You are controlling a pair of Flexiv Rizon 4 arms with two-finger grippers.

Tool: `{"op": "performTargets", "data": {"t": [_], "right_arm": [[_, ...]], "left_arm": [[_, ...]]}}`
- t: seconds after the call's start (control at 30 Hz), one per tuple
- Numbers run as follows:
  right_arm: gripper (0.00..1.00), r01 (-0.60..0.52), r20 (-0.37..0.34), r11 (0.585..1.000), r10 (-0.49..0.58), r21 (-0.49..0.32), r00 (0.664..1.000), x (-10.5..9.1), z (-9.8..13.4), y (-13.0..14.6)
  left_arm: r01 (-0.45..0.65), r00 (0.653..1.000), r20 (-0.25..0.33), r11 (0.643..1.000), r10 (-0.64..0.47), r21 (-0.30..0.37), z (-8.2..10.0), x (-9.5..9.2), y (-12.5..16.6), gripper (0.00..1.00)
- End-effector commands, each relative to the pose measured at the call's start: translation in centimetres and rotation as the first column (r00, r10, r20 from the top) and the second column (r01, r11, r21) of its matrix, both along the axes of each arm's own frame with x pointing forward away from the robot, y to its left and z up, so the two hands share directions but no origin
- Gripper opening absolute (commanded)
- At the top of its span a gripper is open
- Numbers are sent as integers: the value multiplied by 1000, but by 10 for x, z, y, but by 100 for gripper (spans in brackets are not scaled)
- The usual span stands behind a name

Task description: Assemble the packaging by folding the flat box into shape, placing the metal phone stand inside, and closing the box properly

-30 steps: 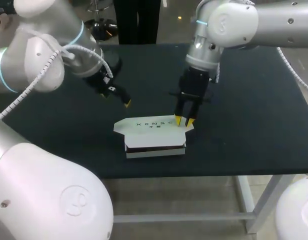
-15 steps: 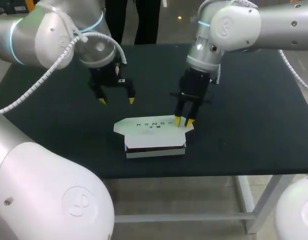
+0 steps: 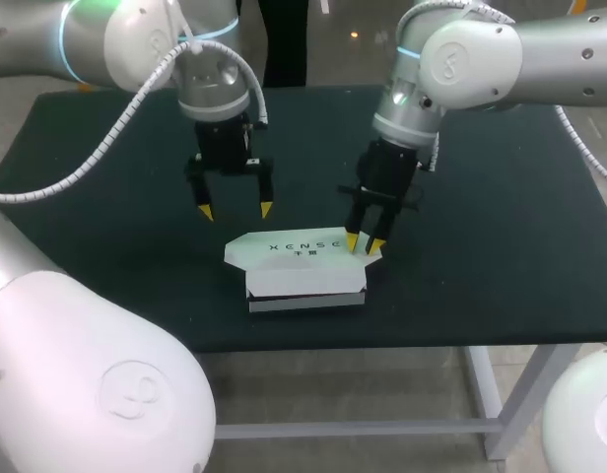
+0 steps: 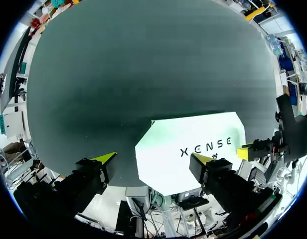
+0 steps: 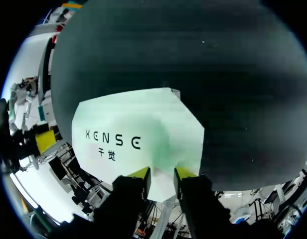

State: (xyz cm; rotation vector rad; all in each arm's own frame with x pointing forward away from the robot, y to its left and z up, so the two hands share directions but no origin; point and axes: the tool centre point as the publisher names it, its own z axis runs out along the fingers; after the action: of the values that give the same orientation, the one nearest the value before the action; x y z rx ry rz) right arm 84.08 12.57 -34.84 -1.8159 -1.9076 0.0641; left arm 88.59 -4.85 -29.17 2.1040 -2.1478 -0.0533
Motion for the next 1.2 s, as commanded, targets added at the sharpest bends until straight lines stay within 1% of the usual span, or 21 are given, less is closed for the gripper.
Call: {"op": "performTargets", "data": {"t": [0.03,0.4,0.43,0.47,0.5,0.53,0.57,0.6,0.67,0.7,0.73,0.77,0.87,0.93,1.0,1.03,1.13,1.2], "right_arm": [[35,4,6,1000,-4,8,1000,-3,0,-3],[35,11,12,1000,-11,4,1000,-3,0,-2],[35,12,13,1000,-12,5,1000,-4,0,-2],[35,13,14,1000,-13,5,1000,-4,0,-2],[35,14,14,1000,-14,5,1000,-4,0,-2],[35,15,14,1000,-15,6,1000,-5,0,-2],[35,15,14,1000,-15,6,1000,-5,0,-3],[35,17,14,1000,-17,6,1000,-5,-1,-3],[35,19,13,1000,-19,7,1000,-5,-2,-4],[35,20,12,1000,-20,8,1000,-5,-2,-4],[35,21,13,1000,-21,10,1000,-5,-2,-4],[34,22,14,1000,-22,11,1000,-5,-2,-4],[34,24,19,1000,-25,15,1000,-5,-2,-4],[34,27,22,999,-27,17,999,-5,-2,-4],[34,33,29,999,-34,13,999,-5,-3,-4],[34,33,29,999,-34,13,999,-5,-3,-4],[35,37,32,999,-38,17,999,-5,-4,-4],[35,40,35,999,-40,20,999,-6,-4,-4]], "left_arm": [[0,1000,-18,1000,1,18,-1,3,0,100],[0,1000,-18,1000,1,18,-1,3,0,100],[-1,999,-36,1000,1,-9,-1,5,0,100],[8,999,-46,1000,-9,-24,-2,6,-1,100],[7,999,-44,999,-9,-36,-4,6,0,100],[4,998,-60,998,-8,-60,-6,5,0,100],[10,998,-65,998,-15,-66,-6,5,0,100],[8,997,-78,996,-15,-86,-9,2,1,89],[25,996,-85,996,-33,-85,-12,-2,1,72],[3,997,-83,996,-10,-91,-15,-6,1,73],[17,996,-86,996,-25,-91,-17,-10,2,76],[24,997,-75,996,-31,-91,-19,-14,1,76],[21,997,-69,995,-28,-94,-22,-22,-1,75],[6,997,-80,995,-13,-99,-24,-24,-2,75],[-15,996,-94,995,5,-99,-26,-25,-4,72],[-15,996,-94,995,5,-99,-26,-25,-4,72],[-46,995,-89,995,38,-92,-29,-30,-7,65],[-51,995,-86,994,44,-92,-31,-34,-9,64]]}}
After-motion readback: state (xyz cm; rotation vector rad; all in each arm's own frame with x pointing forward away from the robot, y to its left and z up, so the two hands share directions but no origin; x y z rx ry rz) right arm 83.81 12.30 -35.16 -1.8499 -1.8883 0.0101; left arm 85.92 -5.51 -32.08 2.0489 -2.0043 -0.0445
